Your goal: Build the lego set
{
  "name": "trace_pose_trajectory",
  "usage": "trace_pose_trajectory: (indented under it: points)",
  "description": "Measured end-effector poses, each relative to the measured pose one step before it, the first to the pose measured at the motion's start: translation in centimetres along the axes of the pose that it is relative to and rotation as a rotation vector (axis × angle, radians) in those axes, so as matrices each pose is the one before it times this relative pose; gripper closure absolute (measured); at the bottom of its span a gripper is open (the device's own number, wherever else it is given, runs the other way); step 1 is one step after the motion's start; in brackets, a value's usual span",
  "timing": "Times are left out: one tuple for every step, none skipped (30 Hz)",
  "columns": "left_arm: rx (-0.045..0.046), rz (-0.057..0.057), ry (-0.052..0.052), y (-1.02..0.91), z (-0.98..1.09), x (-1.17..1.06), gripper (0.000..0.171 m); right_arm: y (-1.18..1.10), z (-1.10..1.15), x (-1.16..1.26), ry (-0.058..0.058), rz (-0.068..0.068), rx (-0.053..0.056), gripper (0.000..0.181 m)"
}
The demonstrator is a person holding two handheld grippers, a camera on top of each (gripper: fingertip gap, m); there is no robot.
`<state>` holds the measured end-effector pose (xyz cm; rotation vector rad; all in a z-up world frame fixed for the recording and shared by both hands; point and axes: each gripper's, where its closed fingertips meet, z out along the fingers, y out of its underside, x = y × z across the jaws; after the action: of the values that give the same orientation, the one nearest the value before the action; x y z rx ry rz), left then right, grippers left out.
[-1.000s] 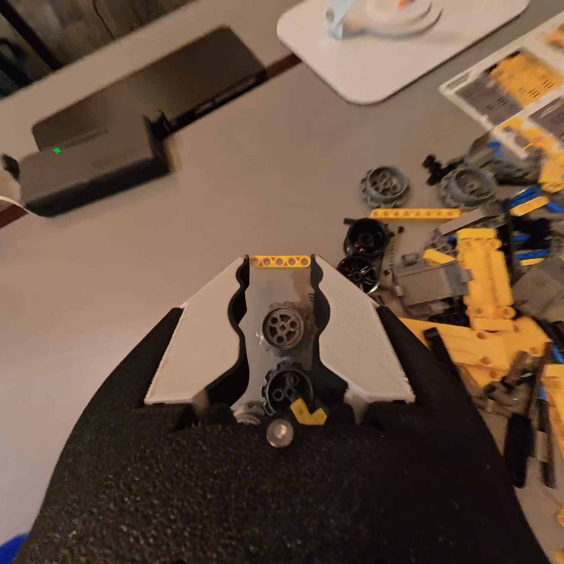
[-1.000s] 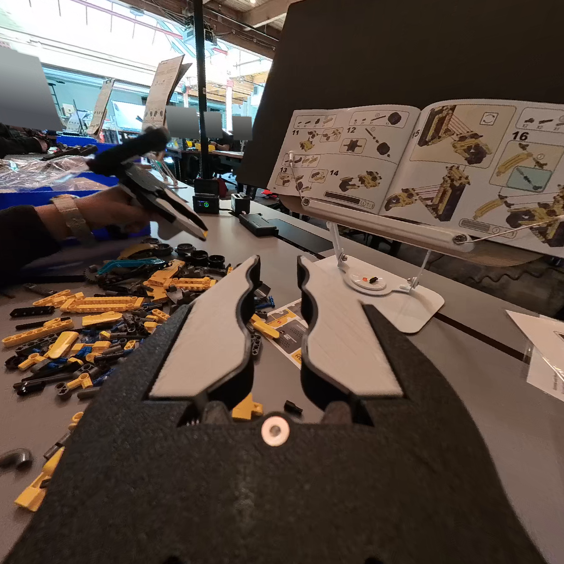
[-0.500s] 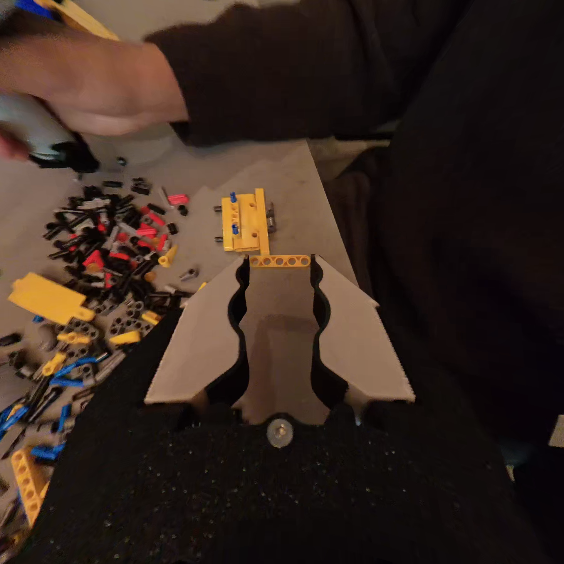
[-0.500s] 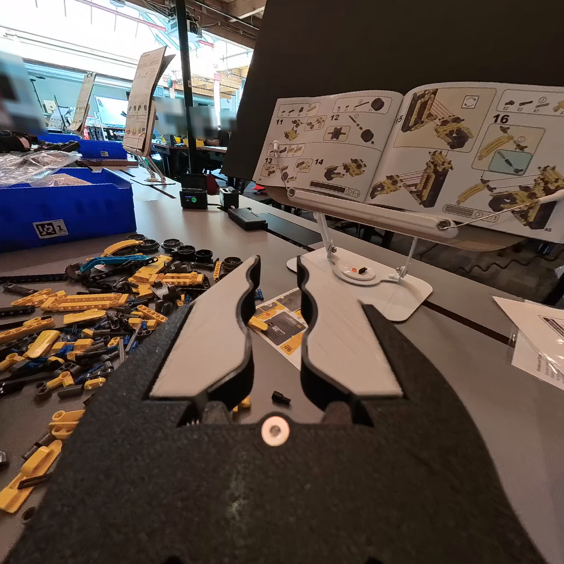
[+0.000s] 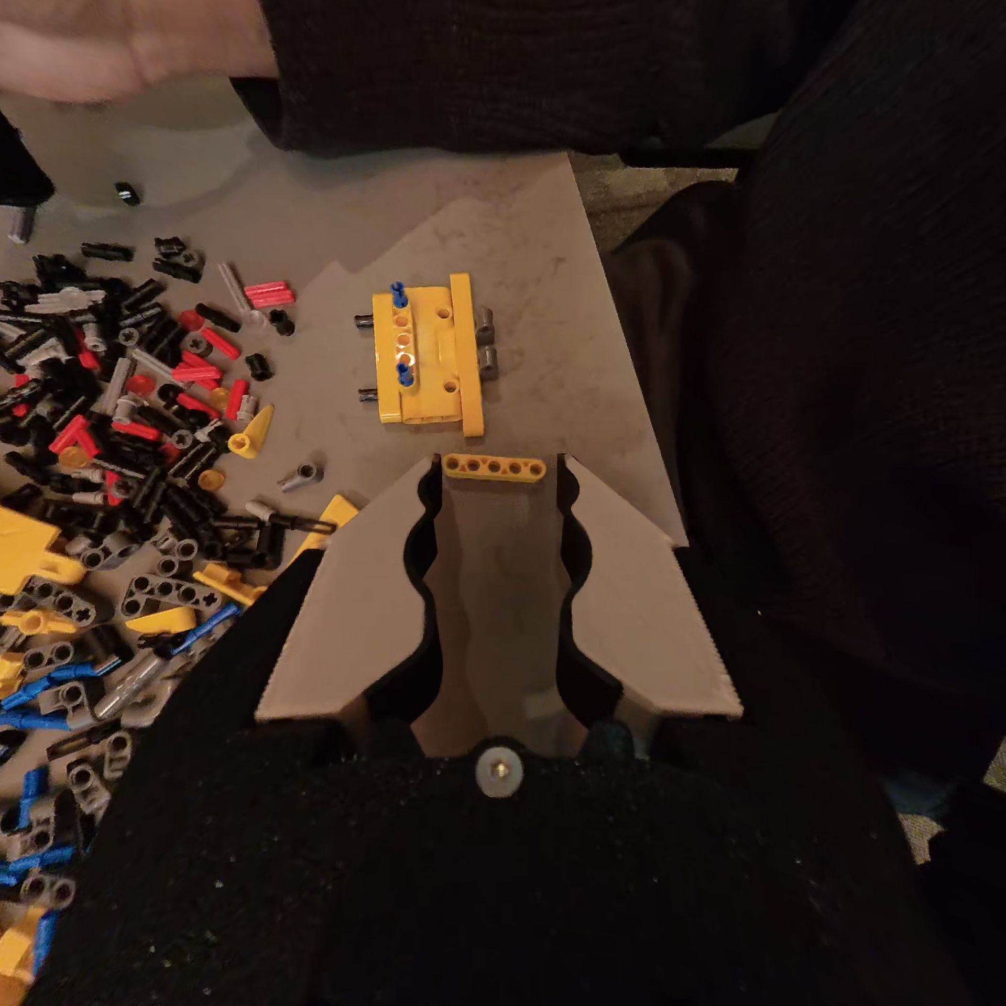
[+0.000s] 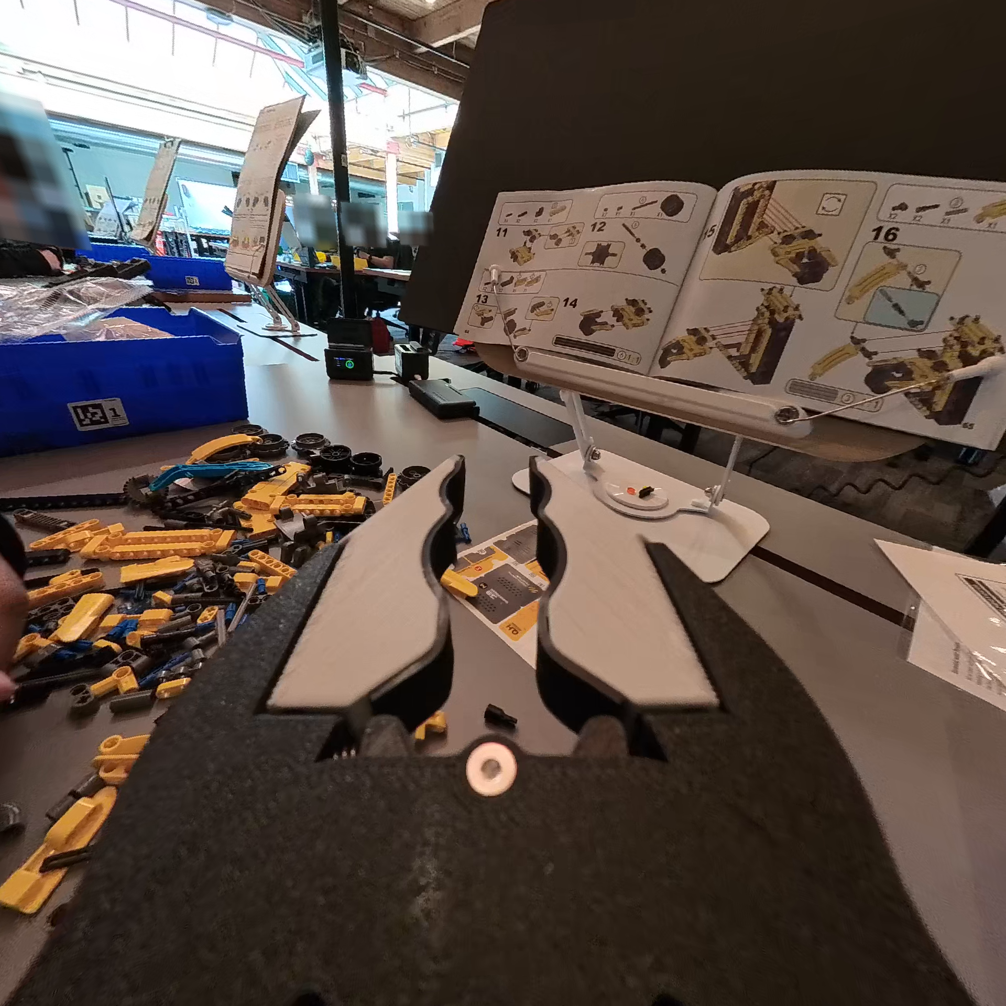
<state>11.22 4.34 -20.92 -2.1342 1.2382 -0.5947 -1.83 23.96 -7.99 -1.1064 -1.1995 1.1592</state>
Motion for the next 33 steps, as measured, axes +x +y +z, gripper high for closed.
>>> trace_pose_trajectory:
  points:
    - [0.00959,-0.0043,-0.0212,-0.019,-0.319,-0.366,0.129,0.050,0.022,-0.003,-0.0015,0.0041,-0.0010,0.158]
    - [0.01108,-0.0105,-0.0213,-0.034,-0.408,-0.417,0.129,0.071,0.015,0.009,-0.0010,0.0033,-0.0018,0.158]
    - [0.00858,-0.0127,-0.0187,0.027,-0.432,-0.442,0.128,0.055,0.019,0.029,-0.0002,0.0022,-0.0014,0.158]
    - [0.00440,-0.0100,-0.0215,0.120,-0.400,-0.496,0.128,0.045,0.013,0.016,0.0001,0.0018,-0.0009,0.158]
    - [-0.00457,-0.0041,-0.0265,0.306,-0.338,-0.574,0.127,0.057,0.022,0.013,-0.0005,0.0023,-0.0009,0.158]
    - [-0.01330,0.0002,-0.0341,0.461,-0.260,-0.687,0.127,0.041,0.021,-0.014,-0.0014,0.0031,-0.0012,0.158]
    - [-0.01525,-0.0009,-0.0397,0.520,-0.183,-0.797,0.127,0.040,0.021,-0.019,-0.0019,0.0030,-0.0012,0.158]
    - [-0.01385,-0.0051,-0.0275,0.479,-0.076,-0.623,0.127,0.043,0.028,-0.037,-0.0017,0.0016,-0.0015,0.158]
    - [-0.01266,-0.0086,-0.0019,0.459,0.003,-0.224,0.127,0.037,0.026,-0.037,-0.0014,-0.0003,-0.0019,0.158]
    - [-0.01111,-0.0095,0.0108,0.391,0.053,0.001,0.128,0.030,0.018,-0.054,-0.0011,-0.0019,-0.0016,0.158]
    - [-0.00779,-0.0060,0.0095,0.294,0.077,0.021,0.129,0.015,0.021,-0.060,-0.0012,-0.0023,-0.0013,0.158]
    - [-0.01142,-0.0035,-0.0004,0.292,0.109,-0.089,0.133,0.017,0.030,-0.065,-0.0014,-0.0020,-0.0014,0.158]
    - [-0.01715,0.0002,-0.0182,0.316,0.111,-0.321,0.144,0.026,0.020,-0.061,-0.0015,-0.0015,-0.0013,0.158]
    - [-0.01468,0.0053,-0.0165,0.252,0.124,-0.253,0.151,0.026,0.031,-0.059,-0.0017,-0.0008,-0.0013,0.158]
    - [0.00400,0.0014,0.0018,-0.059,0.029,0.043,0.154,0.012,0.013,-0.043,-0.0017,-0.0001,-0.0009,0.158]
    - [0.00910,-0.0002,-0.0064,-0.166,-0.058,-0.116,0.159,0.001,0.009,-0.039,-0.0012,0.0004,-0.0001,0.158]
    - [0.00161,0.0017,-0.0209,-0.036,-0.057,-0.333,0.161,-0.010,0.005,-0.026,-0.0008,0.0007,0.0007,0.158]
    - [-0.00079,0.0005,-0.0182,0.055,-0.052,-0.324,0.164,-0.036,-0.012,-0.012,-0.0005,0.0009,0.0011,0.158]
    - [0.00177,-0.0066,-0.0124,0.053,-0.035,-0.297,0.165,-0.029,-0.011,-0.010,-0.0002,0.0011,0.0013,0.158]
    - [0.00002,-0.0133,-0.0121,0.104,-0.020,-0.344,0.165,-0.040,-0.010,-0.011,-0.0003,0.0012,0.0014,0.158]
    - [0.00284,-0.0118,-0.0086,0.070,-0.042,-0.316,0.165,-0.038,-0.010,0.002,-0.0001,0.0011,0.0013,0.158]
    - [-0.00031,-0.0107,-0.0195,0.118,-0.044,-0.468,0.165,-0.025,-0.013,0.004,0.0005,0.0004,0.0010,0.158]
    - [-0.00375,-0.0106,-0.0251,0.163,-0.064,-0.549,0.164,-0.014,-0.008,0.013,0.0007,-0.0003,0.0002,0.158]
    - [-0.00137,-0.0070,-0.0165,0.129,-0.060,-0.401,0.165,0.005,-0.002,0.016,0.0009,-0.0005,-0.0003,0.158]
    - [0.00876,-0.0053,-0.0044,-0.011,-0.052,-0.154,0.164,0.002,-0.001,0.011,0.0007,-0.0002,-0.0002,0.158]
    - [0.03086,-0.0081,0.0256,-0.351,-0.120,0.347,0.162,0.008,-0.009,0.014,0.0005,0.0004,0.0002,0.158]
    - [0.04311,-0.0114,0.0427,-0.577,-0.246,0.601,0.158,-0.021,-0.014,0.019,0.0010,0.0009,0.0008,0.158]
    - [0.04387,-0.0155,0.0290,-0.685,-0.342,0.360,0.149,-0.073,-0.039,0.028,0.0026,0.0000,0.0028,0.158]
    - [0.04634,-0.0116,0.0146,-0.757,-0.428,0.120,0.143,-0.115,-0.054,0.037,0.0036,-0.0019,0.0049,0.160]
    - [0.05249,-0.0099,0.0012,-0.838,-0.525,-0.104,0.140,-0.135,-0.073,0.048,0.0036,-0.0033,0.0048,0.162]
    - [0.05432,-0.0145,-0.0182,-0.860,-0.577,-0.473,0.136,-0.105,-0.047,0.021,0.0024,-0.0033,0.0028,0.162]
    - [0.05168,-0.0206,-0.0334,-0.786,-0.595,-0.801,0.134,-0.073,-0.033,-0.028,-0.0007,-0.0023,0.0006,0.163]
    - [0.04838,-0.0251,-0.0450,-0.700,-0.584,-1.066,0.130,-0.032,-0.020,-0.118,-0.0061,-0.0020,-0.0002,0.166]
